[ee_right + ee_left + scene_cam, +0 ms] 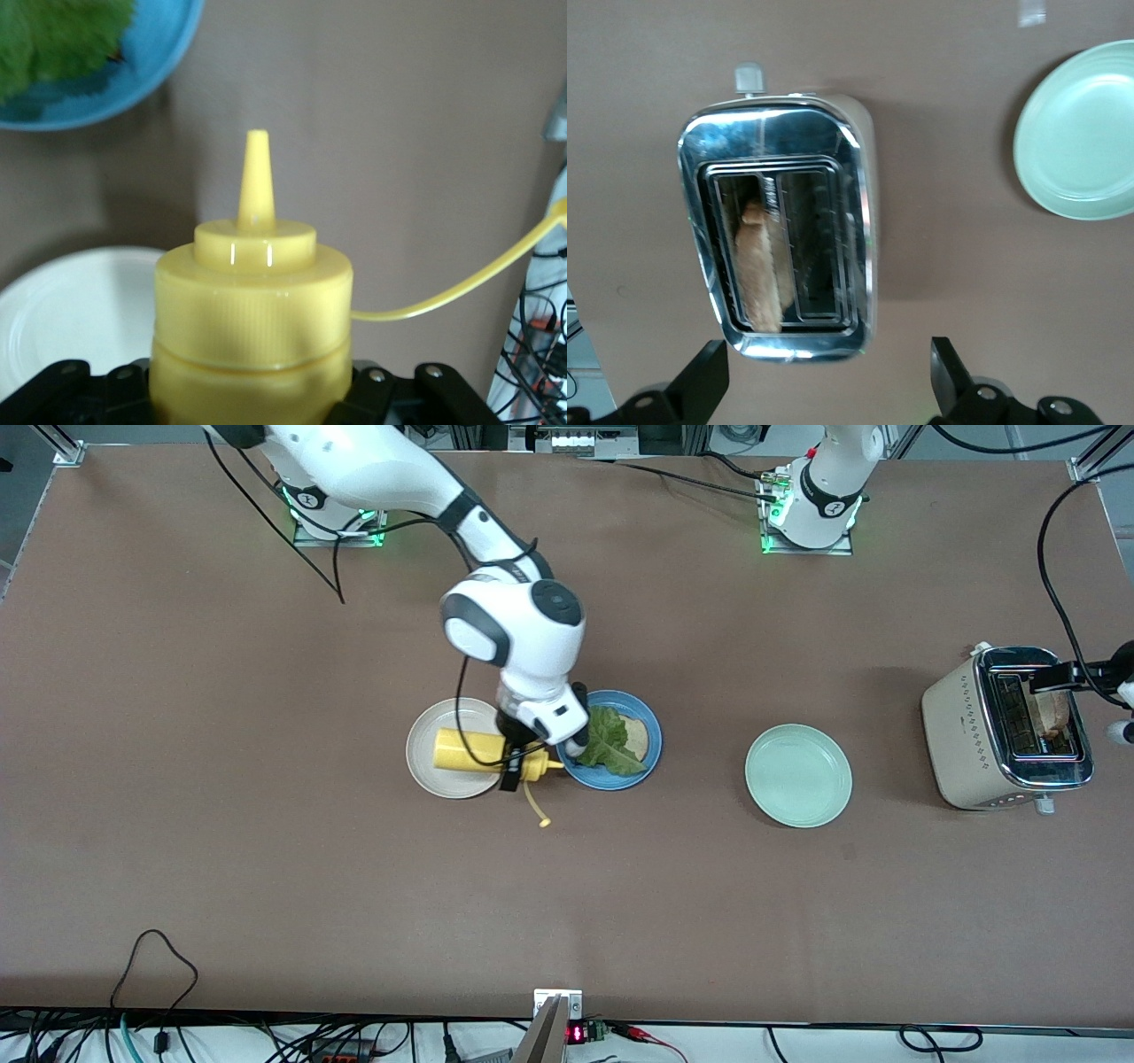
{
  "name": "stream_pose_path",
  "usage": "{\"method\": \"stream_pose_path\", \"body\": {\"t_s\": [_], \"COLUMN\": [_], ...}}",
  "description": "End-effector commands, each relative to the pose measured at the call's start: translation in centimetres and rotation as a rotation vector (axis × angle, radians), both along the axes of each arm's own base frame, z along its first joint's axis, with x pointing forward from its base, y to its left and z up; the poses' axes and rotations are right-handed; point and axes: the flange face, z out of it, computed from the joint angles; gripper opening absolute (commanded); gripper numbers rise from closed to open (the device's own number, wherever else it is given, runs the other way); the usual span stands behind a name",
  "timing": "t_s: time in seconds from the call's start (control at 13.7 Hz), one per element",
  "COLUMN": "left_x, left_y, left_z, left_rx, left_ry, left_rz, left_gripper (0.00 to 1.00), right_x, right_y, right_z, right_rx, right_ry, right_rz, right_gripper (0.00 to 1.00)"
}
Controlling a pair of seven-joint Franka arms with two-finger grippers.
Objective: Make sandwich in blue plate with both arms
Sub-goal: 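Move the mustard bottle back toward its spot with the right gripper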
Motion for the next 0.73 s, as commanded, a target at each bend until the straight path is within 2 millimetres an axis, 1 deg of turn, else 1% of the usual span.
{"method": "stream_pose_path", "body": {"t_s": [0.0,0.07,0.15,0.22,0.29,0.36,0.51,0.58,0.65], "left_x": [0.1,-0.2,-0.5,-0.8,-1.1,-1.5,-1.7,-1.7,-1.8], "left_y": [3.3,3.3,3.2,3.1,3.6,4.6,5.0,5.2,5.2], "left_z": [-2.0,-3.1,-4.3,-5.4,-6.0,-6.2,-6.5,-6.9,-7.6], "left_rx": [0.015,0.009,0.005,0.002,0.009,0.036,0.057,0.068,0.063], "left_ry": [-0.01,0.008,0.02,0.033,0.033,0.039,0.05,0.06,0.073], "left_rz": [-0.018,-0.018,-0.021,-0.023,-0.021,-0.024,-0.031,-0.036,-0.037], "left_gripper": [1.0,0.96,0.88,0.84,0.84,0.83,0.76,0.76,0.72], "right_x": [2.2,3.1,4.2,5.1,5.7,6.1,6.6,6.8,6.9], "right_y": [-4.9,-7.0,-9.5,-11.8,-13.9,-16.3,-20.3,-22.3,-24.6], "right_z": [5.8,7.3,8.9,10.1,11.0,11.9,13.0,13.2,13.0], "right_rx": [0.097,0.147,0.203,0.264,0.318,0.387,0.491,0.542,0.595], "right_ry": [0.071,0.104,0.133,0.167,0.193,0.219,0.251,0.264,0.288], "right_rz": [-0.013,-0.019,-0.02,-0.013,-0.007,-0.014,0.005,0.019,0.026], "right_gripper": [0.29,0.29,0.29,0.3,0.3,0.3,0.3,0.3,0.3]}}
